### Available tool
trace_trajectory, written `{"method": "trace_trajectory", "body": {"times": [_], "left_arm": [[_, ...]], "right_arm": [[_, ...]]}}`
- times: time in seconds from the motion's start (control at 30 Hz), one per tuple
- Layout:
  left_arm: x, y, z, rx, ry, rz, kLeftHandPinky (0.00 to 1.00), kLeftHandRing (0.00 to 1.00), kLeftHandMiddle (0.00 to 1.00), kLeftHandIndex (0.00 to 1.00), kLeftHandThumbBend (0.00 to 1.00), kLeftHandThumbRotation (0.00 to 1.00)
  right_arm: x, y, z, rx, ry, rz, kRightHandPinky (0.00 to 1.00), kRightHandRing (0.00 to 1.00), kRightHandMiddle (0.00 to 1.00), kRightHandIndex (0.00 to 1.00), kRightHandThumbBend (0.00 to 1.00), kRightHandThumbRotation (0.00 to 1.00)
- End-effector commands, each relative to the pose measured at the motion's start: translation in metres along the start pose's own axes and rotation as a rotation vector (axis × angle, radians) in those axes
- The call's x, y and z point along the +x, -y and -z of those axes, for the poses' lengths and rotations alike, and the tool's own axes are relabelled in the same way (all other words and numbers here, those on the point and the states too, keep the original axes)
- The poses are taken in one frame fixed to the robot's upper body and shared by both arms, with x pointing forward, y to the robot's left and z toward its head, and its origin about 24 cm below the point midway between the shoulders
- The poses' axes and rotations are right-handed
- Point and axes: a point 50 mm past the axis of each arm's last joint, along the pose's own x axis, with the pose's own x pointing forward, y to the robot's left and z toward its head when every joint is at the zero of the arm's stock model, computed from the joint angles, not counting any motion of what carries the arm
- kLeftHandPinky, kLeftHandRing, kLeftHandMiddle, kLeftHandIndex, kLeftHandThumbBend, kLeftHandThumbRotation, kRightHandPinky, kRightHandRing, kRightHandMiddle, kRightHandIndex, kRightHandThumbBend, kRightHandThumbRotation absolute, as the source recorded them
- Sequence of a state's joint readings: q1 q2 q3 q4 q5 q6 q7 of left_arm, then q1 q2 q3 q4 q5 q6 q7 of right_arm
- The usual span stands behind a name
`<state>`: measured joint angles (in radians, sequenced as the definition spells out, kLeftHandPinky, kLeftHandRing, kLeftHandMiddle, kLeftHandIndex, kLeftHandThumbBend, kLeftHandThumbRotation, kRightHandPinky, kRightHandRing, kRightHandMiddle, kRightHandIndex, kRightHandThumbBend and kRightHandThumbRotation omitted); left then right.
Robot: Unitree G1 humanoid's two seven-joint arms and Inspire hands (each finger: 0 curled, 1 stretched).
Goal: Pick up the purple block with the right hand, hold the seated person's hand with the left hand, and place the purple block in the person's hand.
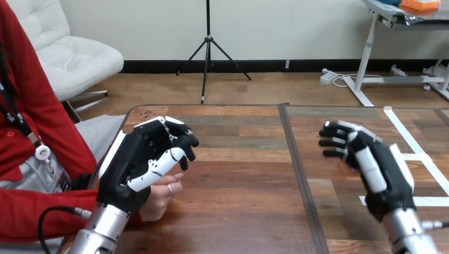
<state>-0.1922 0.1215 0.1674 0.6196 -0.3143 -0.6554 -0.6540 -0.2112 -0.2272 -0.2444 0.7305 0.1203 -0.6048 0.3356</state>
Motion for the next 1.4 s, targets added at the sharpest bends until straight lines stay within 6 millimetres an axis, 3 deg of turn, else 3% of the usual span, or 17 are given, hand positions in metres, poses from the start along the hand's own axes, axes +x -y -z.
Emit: {"method": "trace_trajectory", "body": {"times": [0.0,0.33,0.73,1.03,1.37], "left_arm": [[0.019,-0.004,-0.020,0.034,0.087,0.038,0.27,0.40,0.51,0.49,0.58,0.28],[0.017,-0.004,-0.021,0.043,0.079,0.054,0.28,0.41,0.51,0.48,0.59,0.27],[0.015,-0.003,-0.019,0.052,0.059,0.071,0.28,0.42,0.52,0.49,0.56,0.24],[0.015,-0.002,-0.019,0.054,0.057,0.085,0.28,0.41,0.51,0.48,0.51,0.22],[0.014,0.000,-0.019,0.051,0.056,0.091,0.28,0.41,0.51,0.48,0.49,0.18]], "right_arm": [[0.030,0.005,-0.029,-0.059,0.121,-0.003,0.69,0.73,0.74,0.71,0.82,0.85],[0.049,0.017,-0.048,-0.174,0.160,0.033,0.69,0.74,0.75,0.73,0.74,0.85],[0.070,0.030,-0.070,-0.282,0.177,0.097,0.71,0.75,0.76,0.75,0.82,0.75],[0.086,0.038,-0.083,-0.356,0.136,0.120,0.72,0.79,0.79,0.78,0.91,0.56],[0.100,0.046,-0.087,-0.464,0.029,0.130,0.81,0.86,0.84,0.82,0.96,0.48]]}}
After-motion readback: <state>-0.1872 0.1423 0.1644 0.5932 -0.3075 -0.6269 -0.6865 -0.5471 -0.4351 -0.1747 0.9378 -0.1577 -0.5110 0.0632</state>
